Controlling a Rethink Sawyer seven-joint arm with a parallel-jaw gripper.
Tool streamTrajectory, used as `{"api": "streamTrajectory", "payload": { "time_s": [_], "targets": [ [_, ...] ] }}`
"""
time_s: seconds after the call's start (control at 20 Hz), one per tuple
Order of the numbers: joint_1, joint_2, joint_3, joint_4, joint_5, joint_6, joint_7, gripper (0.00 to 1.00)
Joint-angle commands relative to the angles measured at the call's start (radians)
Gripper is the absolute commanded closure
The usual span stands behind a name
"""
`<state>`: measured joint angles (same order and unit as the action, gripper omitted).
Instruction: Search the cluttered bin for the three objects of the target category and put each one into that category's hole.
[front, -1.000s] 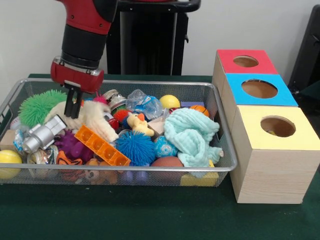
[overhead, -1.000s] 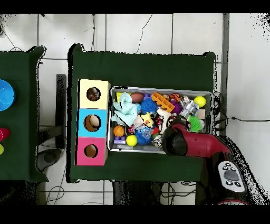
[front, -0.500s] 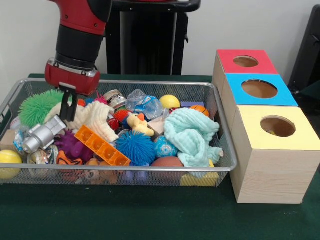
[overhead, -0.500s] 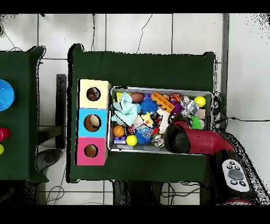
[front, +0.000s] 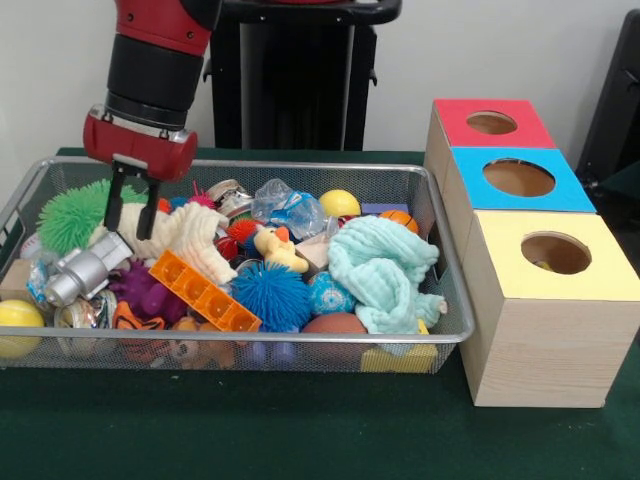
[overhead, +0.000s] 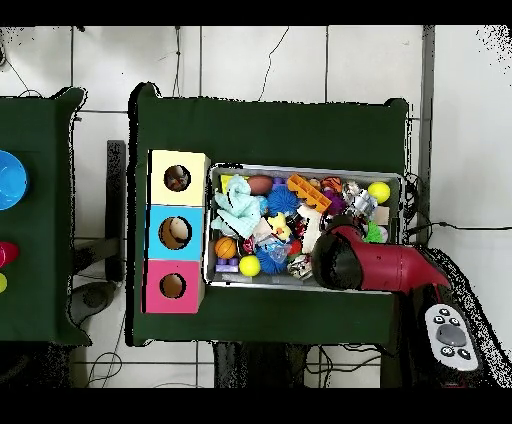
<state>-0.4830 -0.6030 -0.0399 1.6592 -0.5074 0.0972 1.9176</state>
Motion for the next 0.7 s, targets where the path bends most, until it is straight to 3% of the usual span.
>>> {"api": "streamTrajectory", "payload": {
  "time_s": [0.05,0.15,0.7],
  "targets": [
    [0.026,-0.001,0.051,-0.048,-0.070,0.110,-0.060,0.00],
    [0.014,-0.004,0.066,-0.043,-0.055,0.150,-0.070,0.00],
    [-0.028,0.005,0.106,-0.025,-0.068,0.115,-0.076,0.00]
  ]
}}
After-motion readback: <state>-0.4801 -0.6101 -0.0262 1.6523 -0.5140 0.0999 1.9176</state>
